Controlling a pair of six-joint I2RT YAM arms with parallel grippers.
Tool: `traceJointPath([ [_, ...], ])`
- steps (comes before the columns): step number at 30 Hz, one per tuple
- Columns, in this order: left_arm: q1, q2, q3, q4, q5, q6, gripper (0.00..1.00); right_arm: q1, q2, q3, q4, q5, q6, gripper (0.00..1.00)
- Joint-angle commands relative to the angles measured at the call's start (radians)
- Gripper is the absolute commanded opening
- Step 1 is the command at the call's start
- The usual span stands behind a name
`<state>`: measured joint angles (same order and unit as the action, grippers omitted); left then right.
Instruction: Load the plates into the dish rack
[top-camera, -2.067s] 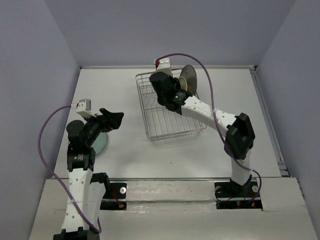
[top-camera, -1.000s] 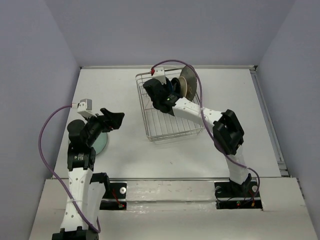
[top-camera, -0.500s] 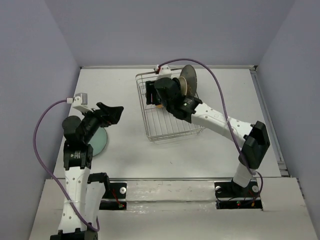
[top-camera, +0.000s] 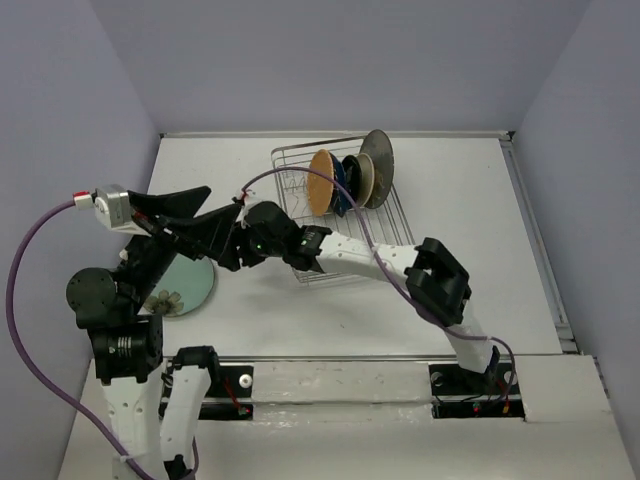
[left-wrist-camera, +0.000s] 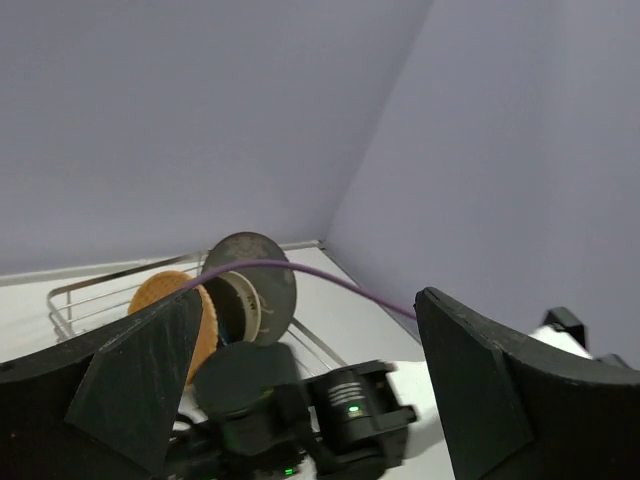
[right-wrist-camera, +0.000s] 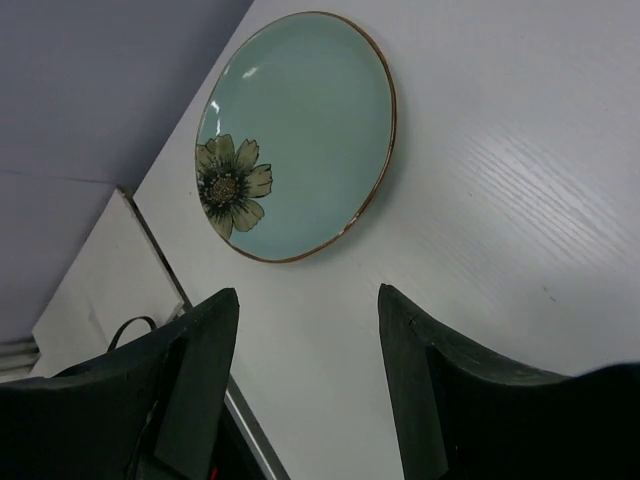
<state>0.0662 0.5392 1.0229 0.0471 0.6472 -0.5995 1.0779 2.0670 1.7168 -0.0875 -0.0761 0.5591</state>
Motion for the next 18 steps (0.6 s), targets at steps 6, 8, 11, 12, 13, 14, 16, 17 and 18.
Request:
traceJointPath([
  [6, -0.101, -0.045, -0.012, -0.044, 0.149, -0.022, 0.99, 0.036, 0.269, 0.275, 0.048, -0.08, 0.146, 0.64],
  [8, -0.117, -0.057, -0.02, -0.093, 0.128, 0.003, 0.99, 0.045, 0.336, 0.322, 0.008, -0.044, 0.168, 0.64],
  [11, -0.129, -0.067, -0.027, -0.131, 0.108, 0.024, 0.99, 0.045, 0.413, 0.391, -0.018, -0.022, 0.188, 0.63],
  [12, -0.131, -0.068, -0.032, -0.138, 0.097, 0.03, 0.99, 0.045, 0.433, 0.412, -0.03, -0.019, 0.193, 0.63],
  [13, -0.132, -0.07, -0.035, -0.145, 0.095, 0.033, 0.99, 0.045, 0.45, 0.447, -0.046, -0.014, 0.196, 0.63],
  [14, -0.132, -0.07, -0.038, -0.148, 0.094, 0.035, 0.99, 0.045, 0.467, 0.46, -0.052, -0.011, 0.202, 0.62],
  [16, -0.137, -0.073, -0.05, -0.156, 0.089, 0.04, 0.99, 0.045, 0.505, 0.486, -0.069, 0.005, 0.211, 0.6],
  [17, -0.138, -0.073, -0.053, -0.159, 0.086, 0.041, 0.99, 0.045, 0.515, 0.486, -0.073, 0.028, 0.217, 0.59],
  [18, -0.141, -0.074, -0.058, -0.162, 0.086, 0.043, 0.99, 0.045, 0.521, 0.484, -0.072, 0.033, 0.223, 0.59],
])
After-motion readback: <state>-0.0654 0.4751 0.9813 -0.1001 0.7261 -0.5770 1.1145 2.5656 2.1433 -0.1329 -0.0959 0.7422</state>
